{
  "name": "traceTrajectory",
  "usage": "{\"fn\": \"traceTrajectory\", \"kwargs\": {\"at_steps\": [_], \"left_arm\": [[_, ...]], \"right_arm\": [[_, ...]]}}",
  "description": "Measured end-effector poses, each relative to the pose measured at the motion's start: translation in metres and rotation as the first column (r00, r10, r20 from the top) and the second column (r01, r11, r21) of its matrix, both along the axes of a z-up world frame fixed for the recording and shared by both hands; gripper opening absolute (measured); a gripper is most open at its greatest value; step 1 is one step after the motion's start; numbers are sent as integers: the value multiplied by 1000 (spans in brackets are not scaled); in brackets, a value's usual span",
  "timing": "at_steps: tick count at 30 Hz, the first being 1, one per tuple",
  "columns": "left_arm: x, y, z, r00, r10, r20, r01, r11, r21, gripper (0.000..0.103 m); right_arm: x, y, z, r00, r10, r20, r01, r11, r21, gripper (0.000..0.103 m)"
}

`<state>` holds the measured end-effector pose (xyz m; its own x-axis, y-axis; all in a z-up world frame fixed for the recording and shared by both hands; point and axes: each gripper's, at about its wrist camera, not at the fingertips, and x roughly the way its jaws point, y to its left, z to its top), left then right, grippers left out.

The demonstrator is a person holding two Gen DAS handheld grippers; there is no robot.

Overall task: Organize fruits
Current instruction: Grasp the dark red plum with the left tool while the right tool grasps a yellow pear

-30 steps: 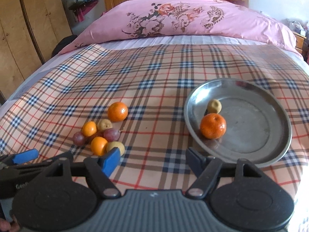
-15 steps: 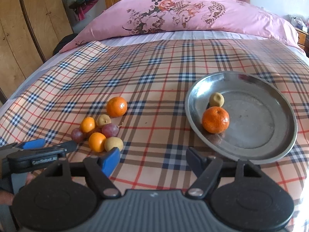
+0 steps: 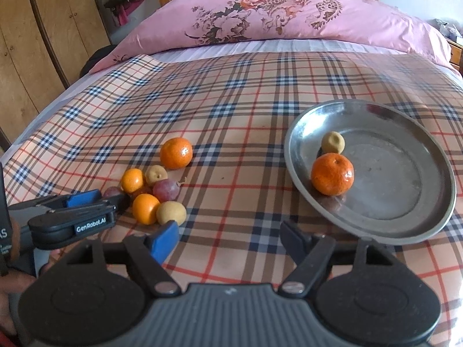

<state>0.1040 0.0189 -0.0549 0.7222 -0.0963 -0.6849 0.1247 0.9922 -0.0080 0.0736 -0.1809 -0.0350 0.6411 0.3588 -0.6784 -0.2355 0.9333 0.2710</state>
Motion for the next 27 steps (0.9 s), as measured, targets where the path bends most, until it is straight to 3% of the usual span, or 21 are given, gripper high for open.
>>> {"fn": "traceTrajectory", "kwargs": {"at_steps": [2, 4, 19, 27], "left_arm": [[-1, 1, 0, 1000, 1, 1, -1, 1000, -6, 32], [-1, 3, 1, 1000, 0, 2, 0, 1000, -17, 27], [-20, 21, 5, 1000, 26, 17, -25, 998, -55, 27], [-25, 23, 6, 999, 37, 23, -35, 997, -73, 27]], "right_arm": [[0, 2, -1, 1000, 10, -2, -10, 1000, -4, 77], [0, 4, -2, 1000, 18, -5, -19, 1000, -3, 77], [15, 40, -9, 987, 157, -21, -158, 986, -59, 74], [24, 58, -10, 978, 210, 1, -209, 973, -101, 57]]}}
